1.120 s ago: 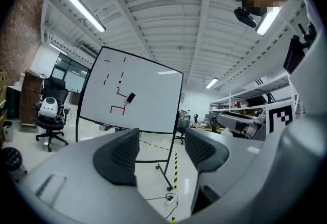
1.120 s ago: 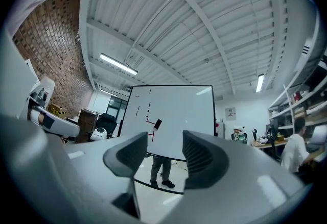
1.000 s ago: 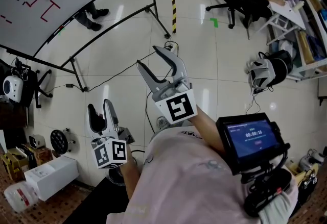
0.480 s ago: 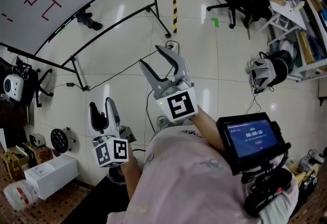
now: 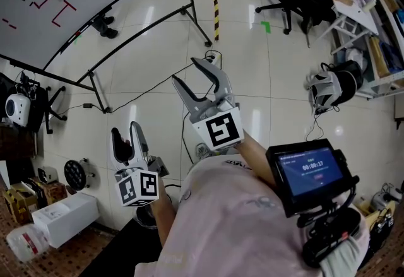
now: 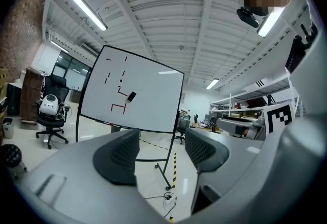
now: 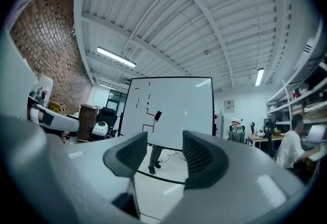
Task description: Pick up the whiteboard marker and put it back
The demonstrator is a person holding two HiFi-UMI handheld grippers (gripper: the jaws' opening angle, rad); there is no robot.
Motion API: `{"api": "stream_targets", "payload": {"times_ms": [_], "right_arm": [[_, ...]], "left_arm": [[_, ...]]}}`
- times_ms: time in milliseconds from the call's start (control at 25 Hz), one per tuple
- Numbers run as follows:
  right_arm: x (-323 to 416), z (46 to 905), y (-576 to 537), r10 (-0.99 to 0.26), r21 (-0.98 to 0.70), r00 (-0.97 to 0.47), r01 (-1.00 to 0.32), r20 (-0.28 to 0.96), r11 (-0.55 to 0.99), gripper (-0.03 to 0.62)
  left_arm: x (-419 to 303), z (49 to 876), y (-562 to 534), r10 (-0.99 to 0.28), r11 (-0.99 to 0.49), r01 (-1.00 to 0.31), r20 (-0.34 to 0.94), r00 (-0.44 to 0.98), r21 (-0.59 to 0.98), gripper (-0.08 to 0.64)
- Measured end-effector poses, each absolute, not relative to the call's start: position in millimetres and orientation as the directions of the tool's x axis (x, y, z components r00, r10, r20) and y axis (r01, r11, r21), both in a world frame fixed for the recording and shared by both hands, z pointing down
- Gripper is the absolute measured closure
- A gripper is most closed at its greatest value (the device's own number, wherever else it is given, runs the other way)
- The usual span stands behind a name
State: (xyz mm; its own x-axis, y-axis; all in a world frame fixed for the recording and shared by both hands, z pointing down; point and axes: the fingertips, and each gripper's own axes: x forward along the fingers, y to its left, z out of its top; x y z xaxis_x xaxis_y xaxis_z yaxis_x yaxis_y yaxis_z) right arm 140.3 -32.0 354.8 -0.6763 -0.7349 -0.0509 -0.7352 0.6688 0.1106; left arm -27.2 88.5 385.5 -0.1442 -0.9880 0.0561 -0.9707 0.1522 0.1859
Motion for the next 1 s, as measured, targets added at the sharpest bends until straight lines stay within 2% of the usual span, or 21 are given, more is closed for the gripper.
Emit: {"api": "stream_targets", "payload": {"times_ms": [480, 1000], "right_arm": [[140, 364, -36, -0.736, 0.123, -0.677, -0.731, -0.006, 0.671, 0.382], [146, 382, -43, -0.762, 0.092, -0.645, -0.756, 0.063, 0.648, 0.382]], "left_arm": [[-16, 389, 84, -0.99, 0.137, -0.965, 0.051, -0.129, 0.225, 0.29], [-35, 394, 92, -0.969, 0.247, -0.943, 0.075, -0.236, 0.221, 0.29]]}}
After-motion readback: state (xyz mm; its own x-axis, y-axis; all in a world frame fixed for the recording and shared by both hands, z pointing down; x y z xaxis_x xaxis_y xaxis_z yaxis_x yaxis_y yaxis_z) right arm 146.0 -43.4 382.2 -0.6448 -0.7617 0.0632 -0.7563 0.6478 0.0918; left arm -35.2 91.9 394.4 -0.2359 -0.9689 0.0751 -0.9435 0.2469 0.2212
